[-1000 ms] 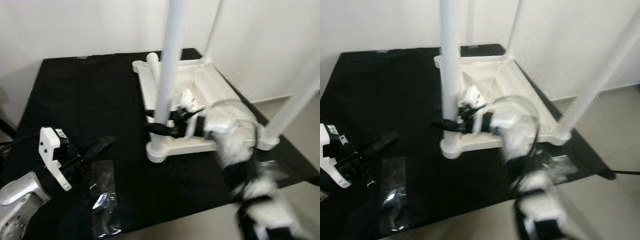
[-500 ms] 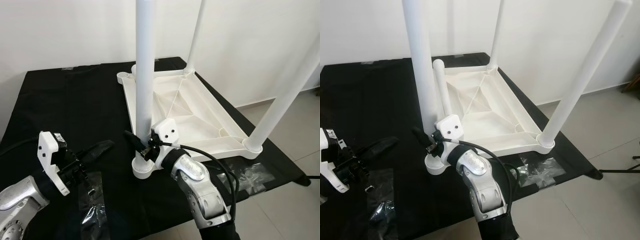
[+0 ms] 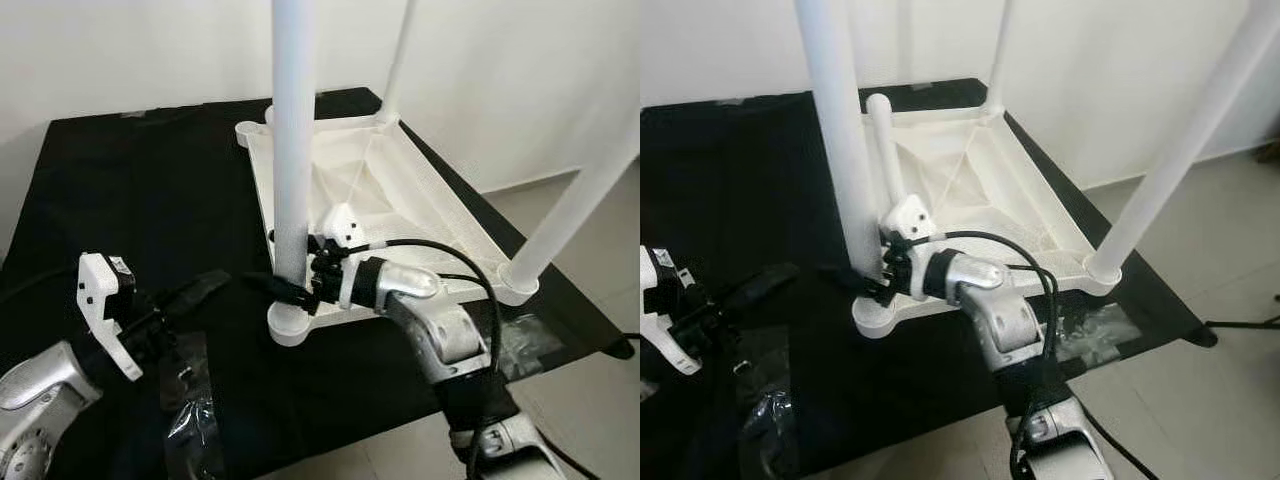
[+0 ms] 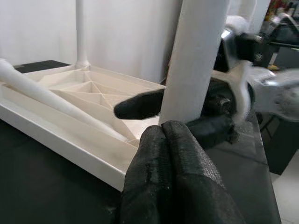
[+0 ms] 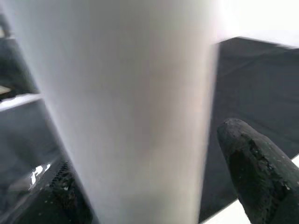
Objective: Building children table
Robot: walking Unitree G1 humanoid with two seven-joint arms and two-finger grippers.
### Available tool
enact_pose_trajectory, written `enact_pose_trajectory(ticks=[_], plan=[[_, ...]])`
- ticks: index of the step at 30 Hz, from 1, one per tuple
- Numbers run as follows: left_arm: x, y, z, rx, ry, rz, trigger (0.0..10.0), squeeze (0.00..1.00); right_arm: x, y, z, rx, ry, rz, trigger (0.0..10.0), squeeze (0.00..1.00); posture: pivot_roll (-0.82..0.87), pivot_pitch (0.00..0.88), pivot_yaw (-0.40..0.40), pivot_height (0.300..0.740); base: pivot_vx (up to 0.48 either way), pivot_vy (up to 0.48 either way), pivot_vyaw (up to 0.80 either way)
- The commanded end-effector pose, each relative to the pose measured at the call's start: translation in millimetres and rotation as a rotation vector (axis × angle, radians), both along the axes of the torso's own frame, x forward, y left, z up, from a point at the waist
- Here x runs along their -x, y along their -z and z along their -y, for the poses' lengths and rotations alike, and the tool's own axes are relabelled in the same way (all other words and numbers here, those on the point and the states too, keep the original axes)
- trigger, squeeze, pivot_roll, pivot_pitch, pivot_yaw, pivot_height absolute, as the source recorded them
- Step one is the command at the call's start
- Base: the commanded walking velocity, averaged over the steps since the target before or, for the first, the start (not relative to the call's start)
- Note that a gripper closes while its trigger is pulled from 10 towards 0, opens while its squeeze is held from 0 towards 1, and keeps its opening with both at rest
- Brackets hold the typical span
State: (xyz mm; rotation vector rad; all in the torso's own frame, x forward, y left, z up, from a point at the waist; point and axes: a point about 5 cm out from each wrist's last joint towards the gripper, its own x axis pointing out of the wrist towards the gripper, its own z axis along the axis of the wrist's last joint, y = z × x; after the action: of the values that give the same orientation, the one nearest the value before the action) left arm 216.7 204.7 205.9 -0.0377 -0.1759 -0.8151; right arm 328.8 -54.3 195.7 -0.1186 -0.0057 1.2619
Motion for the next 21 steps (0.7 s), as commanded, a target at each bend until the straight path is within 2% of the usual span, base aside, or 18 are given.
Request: enact_pose_trajectory(ticks=[1, 4, 5, 7, 8, 10, 13, 19, 21], plan=[[1.3, 2, 1.3, -0.001, 0.001, -0.007, 10.0, 0.0, -5.1, -5, 3.8, 0.014, -0.016, 0.03, 10.0, 0.0, 0.07, 0.103, -0.065, 0.74, 0.0, 0.0, 0.0], [1.3, 2, 1.4, -0.001, 0.001, -0.007, 10.0, 0.0, -9.0, -6, 4.9, 0.019, -0.016, 0.027, 10.0, 0.0, 0.07, 0.104, -0.064, 0.74, 0.0, 0.0, 0.0], [1.5, 2, 1.8, -0.001, 0.002, -0.008, 10.0, 0.0, -18.7, -11, 7.6, 0.027, -0.038, 0.015, 9.5, 0.0, 0.08, 0.106, -0.065, 0.74, 0.0, 0.0, 0.0], [1.5, 2, 1.8, -0.001, 0.002, -0.008, 10.0, 0.0, -18.7, -11, 7.6, 0.027, -0.038, 0.015, 9.5, 0.0, 0.08, 0.106, -0.065, 0.74, 0.0, 0.0, 0.0], [1.5, 2, 2.0, -0.001, 0.002, -0.008, 10.0, 0.0, -22.0, -14, 9.5, 0.026, -0.067, 0.008, 0.0, 0.0, 0.08, 0.106, -0.066, 0.74, 0.0, 0.0, 0.0], [1.4, 2, 2.5, -0.001, 0.002, -0.008, 10.0, 0.0, -24.3, -16, 12.6, 0.023, -0.125, -0.008, 0.0, 0.0, 0.08, 0.11, -0.069, 0.74, 0.0, 0.0, 0.0], [1.3, 2, 2.8, -0.002, 0.001, -0.008, 10.0, 0.0, -24.5, -16, 14.0, 0.033, -0.148, -0.012, 0.0, 0.0, 0.08, 0.111, -0.071, 0.74, 0.0, 0.0, 0.0], [1.0, 2, 3.3, 0.001, 0.002, -0.007, 10.0, 0.0, -17.6, -1, 22.2, 0.075, -0.228, -0.064, 0.0, 0.0, 0.05, 0.111, -0.071, 0.74, 0.0, 0.0, 0.0], [0.8, 2, 3.3, 0.001, 0.002, -0.008, 10.0, 0.0, -12.0, 6, 29.7, 0.095, -0.246, -0.079, 0.0, 0.0, 0.05, 0.112, -0.063, 0.74, 0.0, 0.0, 0.0]])
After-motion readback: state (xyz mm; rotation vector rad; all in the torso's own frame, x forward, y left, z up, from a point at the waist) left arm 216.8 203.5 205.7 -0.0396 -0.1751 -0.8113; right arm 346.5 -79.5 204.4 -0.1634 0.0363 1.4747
